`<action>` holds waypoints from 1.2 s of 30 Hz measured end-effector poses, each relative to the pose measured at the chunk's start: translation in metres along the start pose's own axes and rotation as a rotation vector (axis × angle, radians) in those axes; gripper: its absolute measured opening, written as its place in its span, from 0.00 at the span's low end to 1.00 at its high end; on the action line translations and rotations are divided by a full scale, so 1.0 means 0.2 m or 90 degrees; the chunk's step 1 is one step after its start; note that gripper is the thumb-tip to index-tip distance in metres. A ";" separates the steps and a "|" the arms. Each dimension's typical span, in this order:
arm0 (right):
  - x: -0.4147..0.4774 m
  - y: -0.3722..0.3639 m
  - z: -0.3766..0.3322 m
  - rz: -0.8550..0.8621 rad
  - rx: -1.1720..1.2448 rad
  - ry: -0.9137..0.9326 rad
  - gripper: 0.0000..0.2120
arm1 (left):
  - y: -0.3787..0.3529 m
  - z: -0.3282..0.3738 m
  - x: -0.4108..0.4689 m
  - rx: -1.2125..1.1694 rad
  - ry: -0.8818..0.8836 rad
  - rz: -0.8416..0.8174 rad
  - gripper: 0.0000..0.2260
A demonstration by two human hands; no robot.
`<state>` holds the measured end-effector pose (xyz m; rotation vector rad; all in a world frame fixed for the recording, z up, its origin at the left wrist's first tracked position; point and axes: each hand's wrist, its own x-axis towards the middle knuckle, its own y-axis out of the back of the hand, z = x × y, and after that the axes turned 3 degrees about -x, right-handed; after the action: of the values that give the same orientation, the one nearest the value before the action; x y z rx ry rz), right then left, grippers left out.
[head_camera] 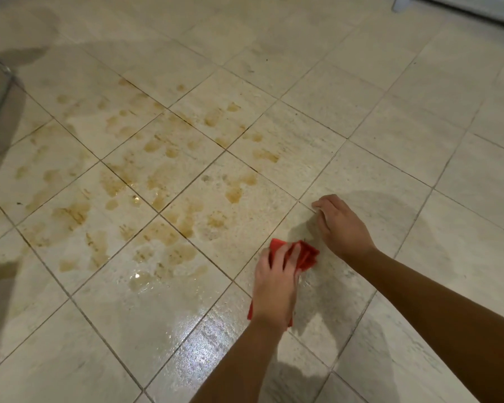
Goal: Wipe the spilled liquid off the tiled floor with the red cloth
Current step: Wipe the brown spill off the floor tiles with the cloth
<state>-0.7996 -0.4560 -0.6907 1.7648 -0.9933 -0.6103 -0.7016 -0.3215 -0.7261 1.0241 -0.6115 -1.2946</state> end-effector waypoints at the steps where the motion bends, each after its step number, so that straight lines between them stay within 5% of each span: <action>1: 0.01 0.00 -0.01 0.006 0.001 0.007 0.12 | 0.00 0.00 0.06 0.003 -0.007 0.003 0.20; 6: 0.02 0.02 0.00 0.022 0.000 0.016 0.11 | 0.15 -0.13 0.24 0.024 0.055 -0.001 0.20; 13: -0.01 0.00 0.02 -0.033 -0.016 0.027 0.13 | 0.10 -0.27 -0.21 -0.033 0.167 0.138 0.20; 21: 0.06 -0.03 -0.11 -0.036 0.002 0.075 0.11 | 0.07 -0.20 -0.04 0.010 0.001 0.073 0.17; 32: -0.01 -0.06 -0.14 -0.084 -0.029 0.114 0.11 | 0.19 -0.41 -0.28 -0.141 0.259 0.182 0.19; 36: -0.02 -0.11 -0.21 -0.101 -0.028 0.137 0.12 | 0.10 -0.28 -0.31 -0.131 0.192 0.161 0.21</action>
<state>-0.7619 -0.4284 -0.6945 1.8372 -0.6928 -0.5228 -0.6576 -0.2476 -0.7233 0.9161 -0.3552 -0.9366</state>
